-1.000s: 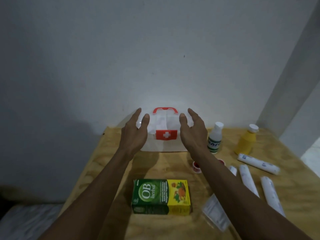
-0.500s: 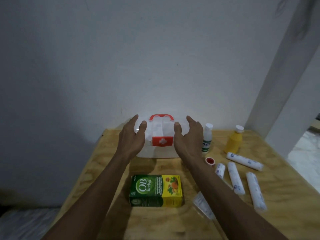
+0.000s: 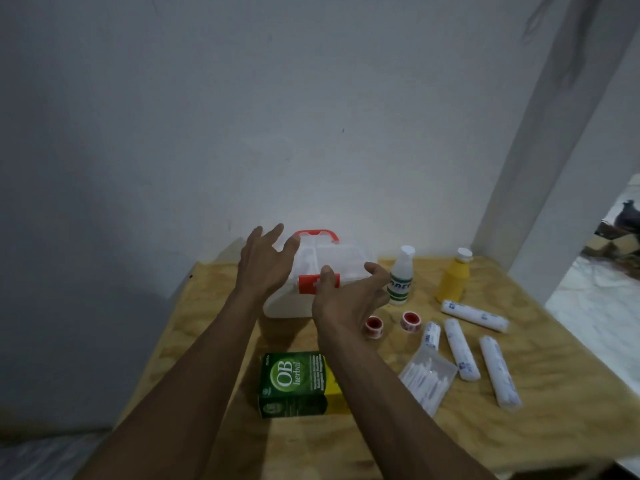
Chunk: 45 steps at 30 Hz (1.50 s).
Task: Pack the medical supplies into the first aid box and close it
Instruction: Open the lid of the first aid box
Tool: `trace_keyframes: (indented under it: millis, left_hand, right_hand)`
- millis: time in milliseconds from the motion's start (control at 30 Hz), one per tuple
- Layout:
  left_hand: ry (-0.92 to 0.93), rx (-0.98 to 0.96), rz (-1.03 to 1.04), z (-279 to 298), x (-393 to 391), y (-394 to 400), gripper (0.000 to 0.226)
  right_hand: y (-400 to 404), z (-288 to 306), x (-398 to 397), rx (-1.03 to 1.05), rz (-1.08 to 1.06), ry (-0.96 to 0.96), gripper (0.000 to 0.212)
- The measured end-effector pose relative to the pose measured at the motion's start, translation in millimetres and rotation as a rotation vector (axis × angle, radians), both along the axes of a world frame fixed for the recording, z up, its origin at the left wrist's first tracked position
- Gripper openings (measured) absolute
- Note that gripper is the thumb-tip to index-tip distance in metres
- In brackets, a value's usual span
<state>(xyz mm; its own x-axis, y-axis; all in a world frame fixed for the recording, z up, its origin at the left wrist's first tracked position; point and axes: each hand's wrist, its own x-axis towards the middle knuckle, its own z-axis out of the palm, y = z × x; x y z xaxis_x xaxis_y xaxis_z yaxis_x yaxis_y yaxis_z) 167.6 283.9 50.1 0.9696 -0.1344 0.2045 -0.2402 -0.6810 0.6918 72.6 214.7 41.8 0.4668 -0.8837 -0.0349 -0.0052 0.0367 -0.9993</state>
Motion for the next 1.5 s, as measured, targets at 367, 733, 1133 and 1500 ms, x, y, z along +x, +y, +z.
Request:
trace_keyframes:
  millis: [367,733,1133,1500]
  left_hand:
    - [0.003,-0.03,0.011,2,-2,-1,0.056]
    - [-0.001,-0.04,-0.003,3,-5,1,0.056]
    - [-0.008,-0.249,0.032,12,-23,6,0.06]
    - [0.101,-0.365,0.027,5,-22,14,0.098]
  right_hand:
    - [-6,-3,-9,-0.126,0.074,-0.026,0.031]
    - [-58,4,-20,-0.999,0.472,0.031,0.03]
    - [-81,28,-11,-1.288,0.52,0.055,0.024]
    - [-93,91,31,-1.173,0.496,0.006,0.025]
